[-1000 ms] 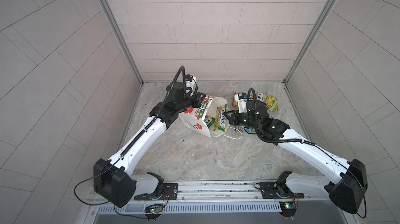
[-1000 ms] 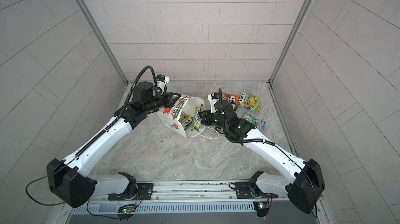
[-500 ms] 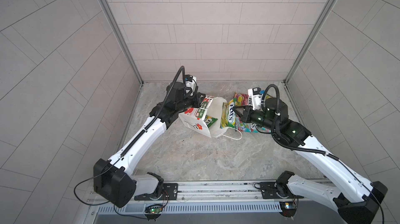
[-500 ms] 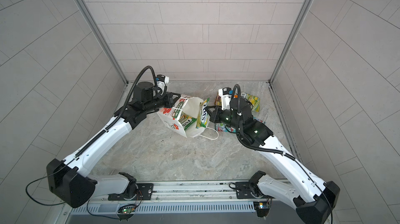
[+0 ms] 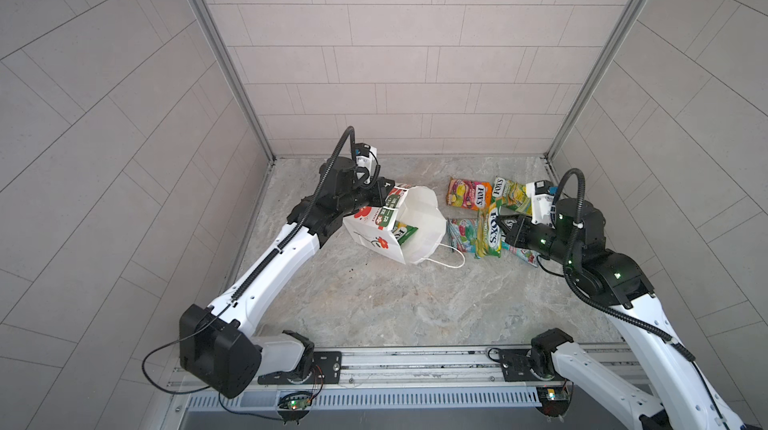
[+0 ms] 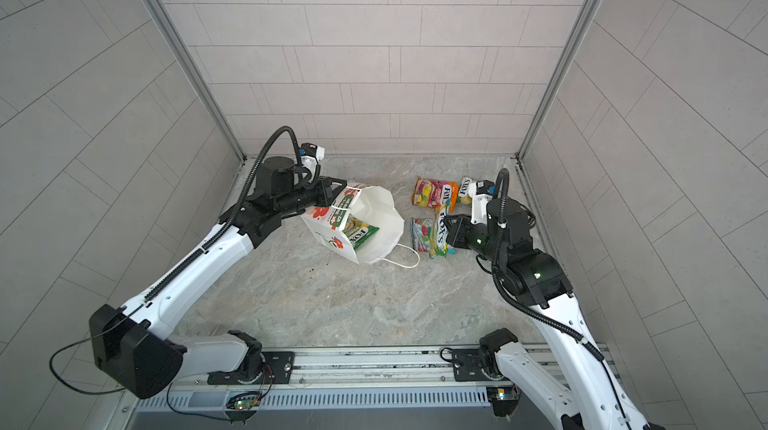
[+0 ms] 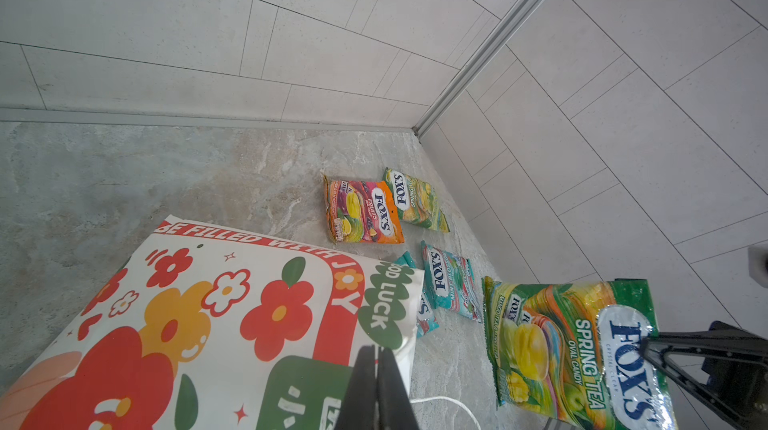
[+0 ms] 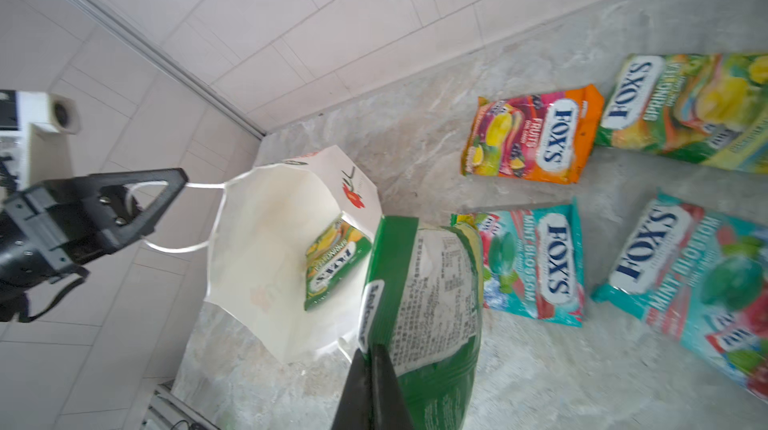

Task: Take the snacks out of the paper bag
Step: 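Lower the green spring tea packet onto the table near the teal packets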

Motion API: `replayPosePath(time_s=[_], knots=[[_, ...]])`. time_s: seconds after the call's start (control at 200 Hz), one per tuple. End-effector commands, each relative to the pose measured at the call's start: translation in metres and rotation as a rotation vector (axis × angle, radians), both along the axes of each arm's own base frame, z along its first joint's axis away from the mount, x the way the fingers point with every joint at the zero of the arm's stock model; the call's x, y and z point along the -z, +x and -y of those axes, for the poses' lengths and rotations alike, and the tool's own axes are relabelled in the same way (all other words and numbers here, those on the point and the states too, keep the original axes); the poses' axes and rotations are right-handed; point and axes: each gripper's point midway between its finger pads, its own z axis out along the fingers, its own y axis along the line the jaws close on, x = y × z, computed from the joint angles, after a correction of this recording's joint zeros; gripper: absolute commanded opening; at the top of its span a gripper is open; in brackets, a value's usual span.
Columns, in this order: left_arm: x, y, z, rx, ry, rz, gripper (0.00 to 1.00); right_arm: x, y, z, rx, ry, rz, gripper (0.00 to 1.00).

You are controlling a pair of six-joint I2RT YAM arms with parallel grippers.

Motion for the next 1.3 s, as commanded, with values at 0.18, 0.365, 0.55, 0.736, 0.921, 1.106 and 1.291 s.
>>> replayPosePath(time_s=[0.18, 0.365, 0.55, 0.736, 0.921, 1.106, 1.291], knots=[[-0.003, -0.003, -0.003, -0.003, 0.011, 0.015, 0.0, 0.07, -0.018, 0.013, -0.007, -0.111, -0.163, 0.0], [-0.003, -0.003, -0.003, -0.001, 0.011, 0.016, 0.0, 0.098, -0.017, -0.012, -0.091, 0.012, -0.207, 0.0], [-0.003, -0.002, -0.002, 0.001, 0.011, 0.016, 0.0, 0.112, -0.012, -0.033, -0.152, 0.138, -0.228, 0.0], [-0.002, -0.002, -0.002, 0.0, 0.011, 0.014, 0.0, 0.118, -0.006, -0.049, -0.191, 0.248, -0.232, 0.0], [-0.001, -0.002, -0.002, 0.0, 0.012, 0.013, 0.0, 0.156, -0.009, -0.039, -0.141, 0.184, -0.316, 0.0], [-0.002, -0.002, -0.003, -0.002, 0.011, 0.015, 0.0, 0.19, -0.021, -0.011, -0.079, -0.015, -0.396, 0.0], [-0.002, -0.002, -0.002, -0.001, 0.011, 0.013, 0.0, 0.208, -0.028, 0.018, -0.016, -0.2, -0.436, 0.0]])
